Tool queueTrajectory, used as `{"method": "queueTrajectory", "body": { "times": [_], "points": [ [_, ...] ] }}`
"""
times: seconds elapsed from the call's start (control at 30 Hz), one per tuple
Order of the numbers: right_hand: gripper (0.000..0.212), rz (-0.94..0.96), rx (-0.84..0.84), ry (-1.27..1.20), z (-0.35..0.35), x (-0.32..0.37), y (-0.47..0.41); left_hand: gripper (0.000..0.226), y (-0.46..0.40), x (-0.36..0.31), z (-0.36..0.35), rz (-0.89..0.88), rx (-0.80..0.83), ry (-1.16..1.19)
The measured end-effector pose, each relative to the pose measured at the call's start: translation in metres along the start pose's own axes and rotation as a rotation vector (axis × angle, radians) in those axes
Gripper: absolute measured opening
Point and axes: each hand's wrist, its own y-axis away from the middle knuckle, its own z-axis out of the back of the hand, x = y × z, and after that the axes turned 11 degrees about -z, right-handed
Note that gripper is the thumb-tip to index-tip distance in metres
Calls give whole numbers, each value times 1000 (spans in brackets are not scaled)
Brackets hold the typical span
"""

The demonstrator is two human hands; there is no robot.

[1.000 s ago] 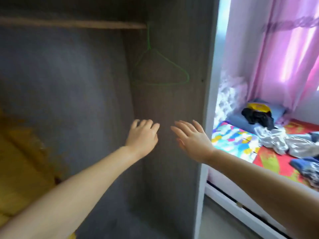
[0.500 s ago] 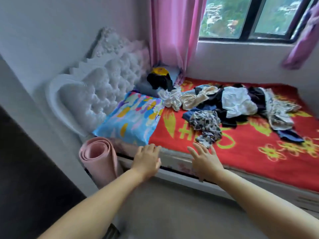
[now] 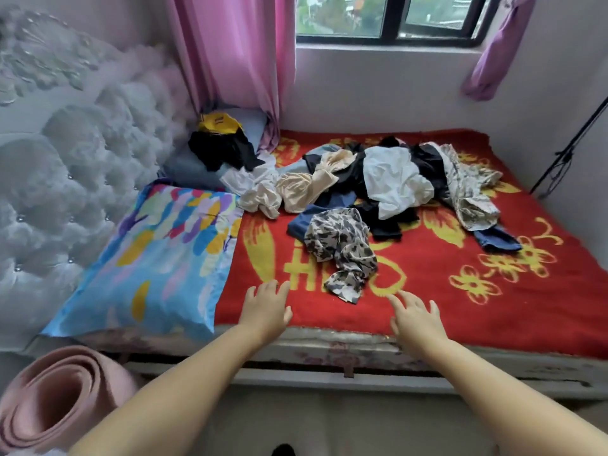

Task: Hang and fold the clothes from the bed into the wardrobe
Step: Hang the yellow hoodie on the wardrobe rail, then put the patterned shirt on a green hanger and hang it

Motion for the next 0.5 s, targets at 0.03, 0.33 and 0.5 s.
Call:
{"method": "queueTrajectory", "body": {
  "times": [0.03, 0.33, 0.5],
  "points": [
    [53, -28, 16, -9, 0, -1, -13, 54, -20, 5, 0, -18, 20, 6],
    [51, -130, 231, -95, -28, -17, -123, 53, -156, 0, -44, -70, 228, 107],
    [52, -85, 331, -87, -44, -24, -219, 51, -231, 4, -86, 15, 306, 146]
  ]
}}
